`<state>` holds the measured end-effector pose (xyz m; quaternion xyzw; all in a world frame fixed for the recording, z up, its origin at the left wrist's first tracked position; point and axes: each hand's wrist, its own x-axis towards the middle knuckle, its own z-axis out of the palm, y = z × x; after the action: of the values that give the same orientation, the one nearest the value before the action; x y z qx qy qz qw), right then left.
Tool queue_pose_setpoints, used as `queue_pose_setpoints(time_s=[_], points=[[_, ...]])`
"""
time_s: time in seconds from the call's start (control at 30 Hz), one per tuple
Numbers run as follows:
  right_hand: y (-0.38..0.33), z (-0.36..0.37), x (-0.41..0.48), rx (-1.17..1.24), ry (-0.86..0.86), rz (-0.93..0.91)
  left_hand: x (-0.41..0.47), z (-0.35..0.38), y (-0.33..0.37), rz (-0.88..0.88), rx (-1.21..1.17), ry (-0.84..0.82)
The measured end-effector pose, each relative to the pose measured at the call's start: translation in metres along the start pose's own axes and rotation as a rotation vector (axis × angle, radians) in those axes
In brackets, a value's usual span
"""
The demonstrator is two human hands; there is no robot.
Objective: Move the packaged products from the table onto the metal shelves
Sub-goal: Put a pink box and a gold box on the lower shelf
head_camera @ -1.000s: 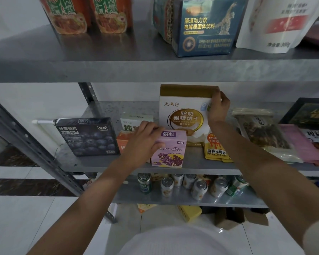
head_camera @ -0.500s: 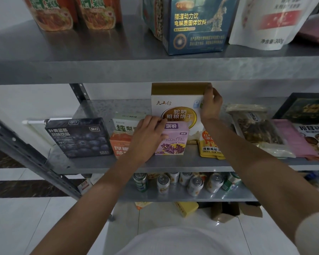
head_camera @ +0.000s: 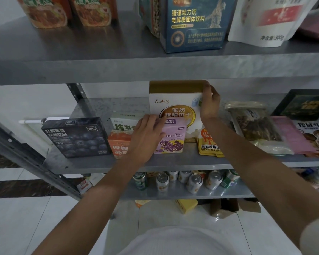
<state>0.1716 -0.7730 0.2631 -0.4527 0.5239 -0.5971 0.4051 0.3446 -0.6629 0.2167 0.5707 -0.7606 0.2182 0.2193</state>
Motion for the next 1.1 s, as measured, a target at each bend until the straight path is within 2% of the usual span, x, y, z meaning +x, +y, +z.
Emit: queue_pose_setpoints(time_s=[0.3,0.5,0.6,0.73,0.77,0.83,0.87,0.93,1.0,1.07,1.1], points=[[-0.005,-0.007,-0.004,0.032,-0.083,0.05,-0.004,0.005,0.008,-0.039,0.055,0.011],[-0.011,-0.026,-0.006,-0.047,-0.169,0.056,-0.008,0.001,0.019,-0.057,0.039,-0.049],[-0.008,-0.053,-0.008,-0.333,-0.146,-0.051,-0.006,-0.004,0.033,-0.06,-0.016,-0.003],[0.009,-0.126,-0.011,-1.024,-0.013,-0.183,0.003,-0.016,0.077,-0.033,-0.086,0.171],[0.017,-0.149,-0.017,-1.119,0.048,-0.201,0.006,-0.019,0.093,-0.004,-0.125,0.188],[0.034,-0.194,-0.047,-1.119,0.168,-0.139,0.011,-0.022,0.129,0.053,-0.197,0.154],[0.043,-0.215,-0.07,-1.095,0.226,-0.066,0.014,-0.024,0.15,0.077,-0.213,0.089],[0.067,-0.255,-0.113,-1.121,0.269,0.11,0.018,-0.019,0.194,0.095,-0.224,-0.247],[0.087,-0.294,-0.152,-1.216,0.117,0.428,0.01,0.0,0.238,0.137,-0.195,-0.654],[0.098,-0.327,-0.184,-1.24,-0.065,0.73,-0.008,0.02,0.277,0.281,-0.15,-0.882],[0.1,-0.339,-0.198,-1.241,-0.114,0.814,-0.018,0.029,0.293,0.356,-0.13,-0.948]])
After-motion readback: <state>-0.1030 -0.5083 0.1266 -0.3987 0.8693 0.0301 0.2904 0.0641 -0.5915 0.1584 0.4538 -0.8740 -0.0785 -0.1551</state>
